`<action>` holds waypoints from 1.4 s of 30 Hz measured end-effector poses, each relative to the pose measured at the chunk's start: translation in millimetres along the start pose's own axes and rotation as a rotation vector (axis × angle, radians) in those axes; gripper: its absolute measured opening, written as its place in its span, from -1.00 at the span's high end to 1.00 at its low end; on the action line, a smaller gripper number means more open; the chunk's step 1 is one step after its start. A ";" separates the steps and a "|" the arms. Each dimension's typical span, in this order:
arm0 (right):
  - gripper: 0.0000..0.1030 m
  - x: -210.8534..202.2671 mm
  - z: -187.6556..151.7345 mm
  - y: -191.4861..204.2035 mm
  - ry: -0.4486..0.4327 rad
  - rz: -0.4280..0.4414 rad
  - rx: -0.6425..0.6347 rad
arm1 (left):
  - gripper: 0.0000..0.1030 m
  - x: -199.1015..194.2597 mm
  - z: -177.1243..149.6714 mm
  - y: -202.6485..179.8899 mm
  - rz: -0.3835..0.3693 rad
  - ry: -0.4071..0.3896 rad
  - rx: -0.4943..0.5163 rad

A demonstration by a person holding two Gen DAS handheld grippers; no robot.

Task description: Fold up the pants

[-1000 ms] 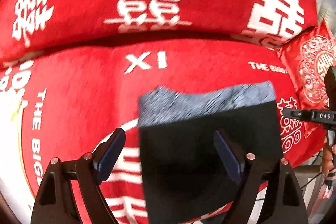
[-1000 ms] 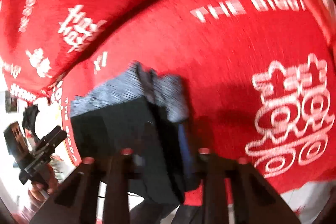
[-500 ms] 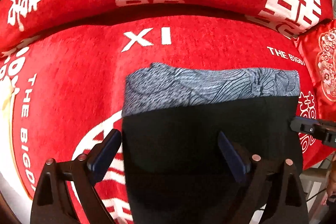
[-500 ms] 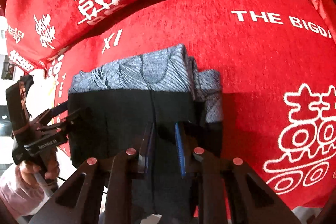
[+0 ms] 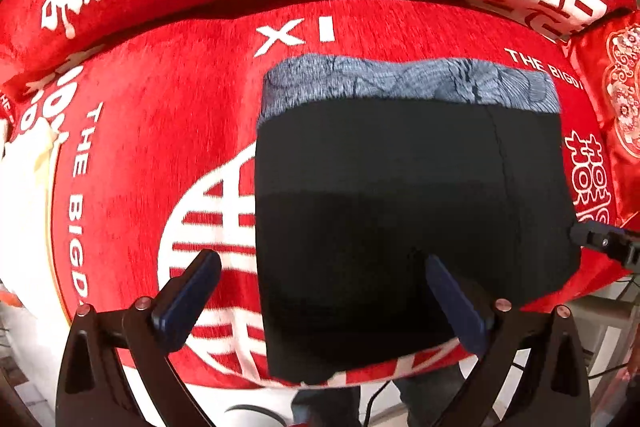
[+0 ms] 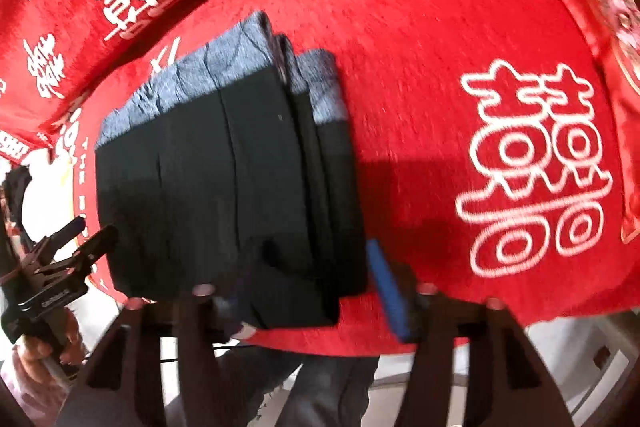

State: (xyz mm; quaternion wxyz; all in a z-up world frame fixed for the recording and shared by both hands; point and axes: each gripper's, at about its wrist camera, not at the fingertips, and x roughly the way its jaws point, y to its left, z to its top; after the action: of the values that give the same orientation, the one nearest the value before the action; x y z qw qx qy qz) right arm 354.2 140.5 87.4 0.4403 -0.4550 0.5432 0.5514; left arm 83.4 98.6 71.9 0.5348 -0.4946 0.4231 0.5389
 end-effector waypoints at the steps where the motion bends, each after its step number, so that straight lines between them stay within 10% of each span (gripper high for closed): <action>1: -0.51 0.1 -4.2 0.2 0.003 -0.016 -0.001 | -1.00 -0.4 -3.1 -0.9 0.003 0.006 0.002; 8: -1.00 -8.2 -28.7 10.1 -0.048 -0.144 -0.046 | -1.00 -15.2 -18.3 -5.5 0.023 -0.014 0.024; 42: -0.99 -107.5 -81.9 115.4 -0.148 -0.218 -0.064 | -1.00 -141.8 -48.9 16.9 0.038 -0.087 -0.001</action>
State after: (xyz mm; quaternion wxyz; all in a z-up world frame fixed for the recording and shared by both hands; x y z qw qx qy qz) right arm 264.4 57.0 216.0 0.5218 -0.4833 0.4387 0.5492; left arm 61.8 26.9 202.9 0.5419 -0.4628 0.4085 0.5703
